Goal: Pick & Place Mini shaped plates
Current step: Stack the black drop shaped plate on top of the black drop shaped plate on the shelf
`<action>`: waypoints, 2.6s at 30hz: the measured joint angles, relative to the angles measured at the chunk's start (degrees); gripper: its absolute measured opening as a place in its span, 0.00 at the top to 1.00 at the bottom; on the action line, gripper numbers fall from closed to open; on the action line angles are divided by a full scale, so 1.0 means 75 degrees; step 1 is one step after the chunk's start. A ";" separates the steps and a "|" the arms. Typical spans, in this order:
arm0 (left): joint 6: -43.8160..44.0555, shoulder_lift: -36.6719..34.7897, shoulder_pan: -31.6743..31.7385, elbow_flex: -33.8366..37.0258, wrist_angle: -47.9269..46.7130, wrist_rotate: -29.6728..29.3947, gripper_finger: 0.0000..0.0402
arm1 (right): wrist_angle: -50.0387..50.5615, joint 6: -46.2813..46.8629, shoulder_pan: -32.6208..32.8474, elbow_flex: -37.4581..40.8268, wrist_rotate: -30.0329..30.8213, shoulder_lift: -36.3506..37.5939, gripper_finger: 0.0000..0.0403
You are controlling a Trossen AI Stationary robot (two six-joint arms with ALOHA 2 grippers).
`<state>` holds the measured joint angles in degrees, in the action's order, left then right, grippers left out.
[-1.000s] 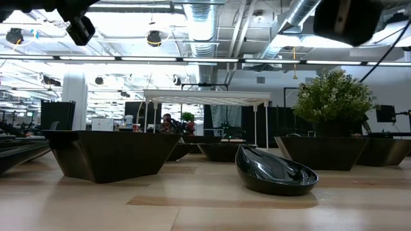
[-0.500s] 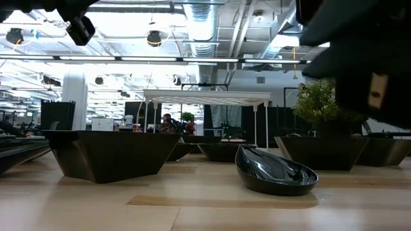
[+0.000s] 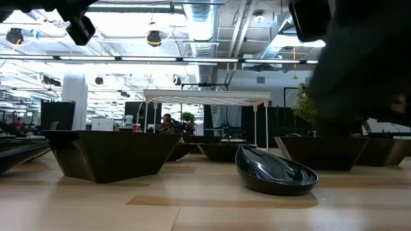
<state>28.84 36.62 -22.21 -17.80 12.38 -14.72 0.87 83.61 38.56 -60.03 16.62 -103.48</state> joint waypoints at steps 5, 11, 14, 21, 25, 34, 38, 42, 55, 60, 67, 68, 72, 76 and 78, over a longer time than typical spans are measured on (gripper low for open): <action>-0.0003 0.0000 0.0001 0.0000 -0.0003 0.0000 0.76 | 0.0432 0.0469 -0.0073 0.0003 0.0207 0.0000 0.83; -0.0006 -0.0003 0.0000 0.0000 -0.0003 0.0006 0.76 | 0.0612 0.0432 -0.0210 0.0003 0.0222 0.0000 0.83; -0.0004 -0.0003 0.0001 0.0000 -0.0003 0.0006 0.76 | 0.0866 0.0430 -0.0215 0.0003 0.0236 0.0000 0.83; -0.0005 0.0000 0.0003 0.0000 -0.0005 0.0006 0.76 | 0.1236 0.0412 -0.0211 0.0004 0.0432 0.0000 0.83; -0.0003 -0.0001 0.0000 0.0000 -0.0006 0.0006 0.76 | 0.1284 0.0286 -0.0214 0.0006 0.0494 0.0000 0.83; -0.0003 0.0000 0.0000 0.0000 -0.0052 0.0006 0.76 | 0.1325 0.0181 -0.0195 0.0009 0.0808 0.0000 0.83; -0.0003 -0.0003 0.0001 0.0000 -0.0054 0.0004 0.76 | 0.1321 0.0132 -0.0192 0.0009 0.0826 0.0000 0.83; -0.0006 0.0000 0.0001 0.0000 -0.0055 0.0004 0.76 | 0.1313 0.0058 -0.0192 0.0009 0.0828 0.0000 0.83; -0.0003 -0.0002 0.0000 0.0000 -0.0055 0.0003 0.76 | 0.1223 -0.0014 -0.0187 0.0012 0.0809 0.0000 0.83; -0.0006 0.0000 0.0002 0.0000 -0.0055 0.0003 0.76 | 0.1162 0.0047 -0.0186 0.0012 0.0742 0.0000 0.77; -0.0005 -0.0001 0.0001 0.0000 -0.0055 0.0003 0.76 | 0.0924 0.0088 -0.0189 0.0012 0.0763 0.0000 0.62; -0.0003 -0.0001 0.0001 0.0000 -0.0055 0.0003 0.76 | 0.0884 0.0088 -0.0189 0.0012 0.0766 0.0000 0.61; -0.0003 0.0000 0.0000 0.0000 -0.0055 0.0003 0.76 | 0.1017 0.0032 -0.0189 0.0012 0.0992 0.0000 0.59; -0.0004 -0.0001 0.0001 -0.0001 -0.0055 0.0003 0.76 | 0.1182 0.0009 -0.0195 0.0012 0.1139 -0.0003 0.61; -0.0003 -0.0001 0.0001 0.0000 -0.0054 0.0003 0.76 | 0.1119 0.0003 -0.0194 0.0012 0.1140 -0.0098 0.61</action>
<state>28.82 36.61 -22.20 -17.80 11.98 -14.70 9.26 83.64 37.11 -59.94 25.18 -104.22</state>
